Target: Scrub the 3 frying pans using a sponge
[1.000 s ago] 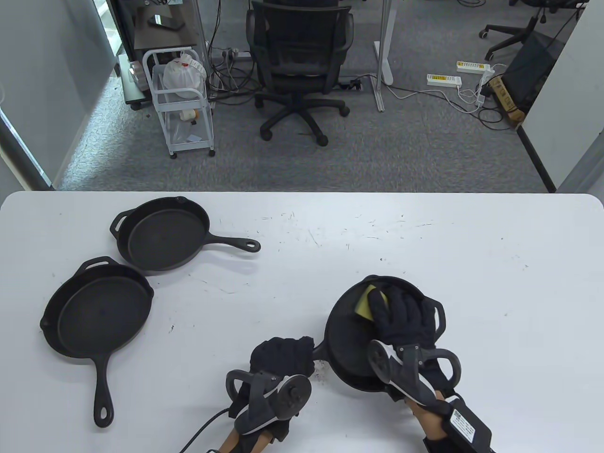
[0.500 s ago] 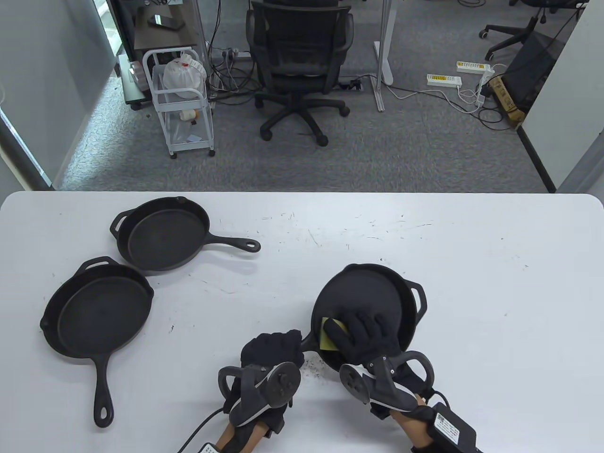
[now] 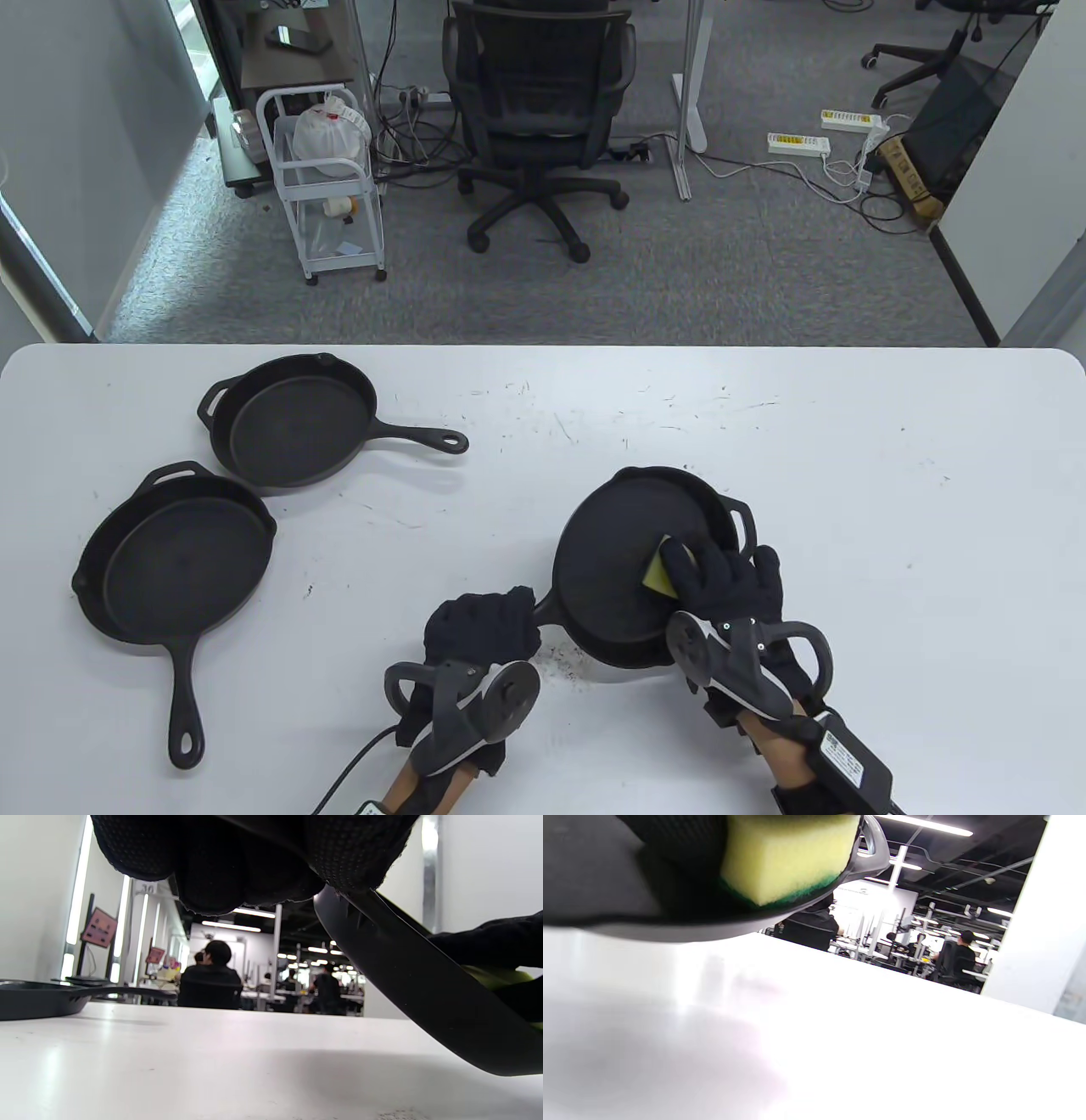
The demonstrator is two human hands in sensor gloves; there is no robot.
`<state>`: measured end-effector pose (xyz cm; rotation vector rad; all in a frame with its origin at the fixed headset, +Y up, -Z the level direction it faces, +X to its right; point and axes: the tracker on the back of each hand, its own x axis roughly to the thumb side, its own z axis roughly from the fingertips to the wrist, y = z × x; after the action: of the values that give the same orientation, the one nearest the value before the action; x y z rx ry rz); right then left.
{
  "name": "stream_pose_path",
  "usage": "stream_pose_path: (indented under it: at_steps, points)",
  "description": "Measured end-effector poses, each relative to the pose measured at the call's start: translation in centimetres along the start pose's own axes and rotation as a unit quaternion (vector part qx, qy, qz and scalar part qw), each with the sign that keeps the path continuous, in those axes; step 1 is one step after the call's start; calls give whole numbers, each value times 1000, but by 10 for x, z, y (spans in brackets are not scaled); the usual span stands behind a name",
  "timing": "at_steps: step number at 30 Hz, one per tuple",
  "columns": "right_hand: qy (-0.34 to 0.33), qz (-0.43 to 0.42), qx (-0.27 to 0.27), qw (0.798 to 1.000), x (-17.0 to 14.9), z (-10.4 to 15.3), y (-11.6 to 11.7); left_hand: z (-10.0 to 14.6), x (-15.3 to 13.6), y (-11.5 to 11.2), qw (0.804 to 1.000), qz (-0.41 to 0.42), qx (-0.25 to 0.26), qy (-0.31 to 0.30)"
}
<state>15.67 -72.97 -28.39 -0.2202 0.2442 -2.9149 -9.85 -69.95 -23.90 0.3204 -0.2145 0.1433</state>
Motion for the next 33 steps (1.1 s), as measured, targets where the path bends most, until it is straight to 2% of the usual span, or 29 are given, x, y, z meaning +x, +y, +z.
stream_pose_path:
  at_steps: [5, 8, 13, 15, 18, 23, 28, 30, 33]
  points:
    - [-33, -15, 24, 999, 5, 1, 0, 0, -7, 1, 1000, 5, 13, 21]
    - [-34, -12, 19, 999, 6, 2, 1, -1, -6, 1, 1000, -1, 11, 27]
    - [-8, -27, -44, 999, 1, 8, -9, -5, -19, -1, 997, 33, -28, 69]
    - [6, -46, -72, 996, -6, 12, -15, -7, -27, -1, 995, 18, -36, 86]
    - [26, -66, -91, 993, -15, 14, -18, -8, -38, 0, 994, 2, -12, 104]
    - [51, -98, -98, 989, -27, 17, -19, -7, -50, -2, 989, 64, -5, 131]
    - [39, -104, -101, 989, -24, 18, -19, -7, -55, -6, 979, 143, -19, 142]
    - [30, -104, -100, 989, -21, 19, -18, -8, -58, -9, 970, 190, -32, 146]
    - [19, -103, -99, 990, -16, 19, -17, -8, -62, -18, 947, 274, -63, 156]
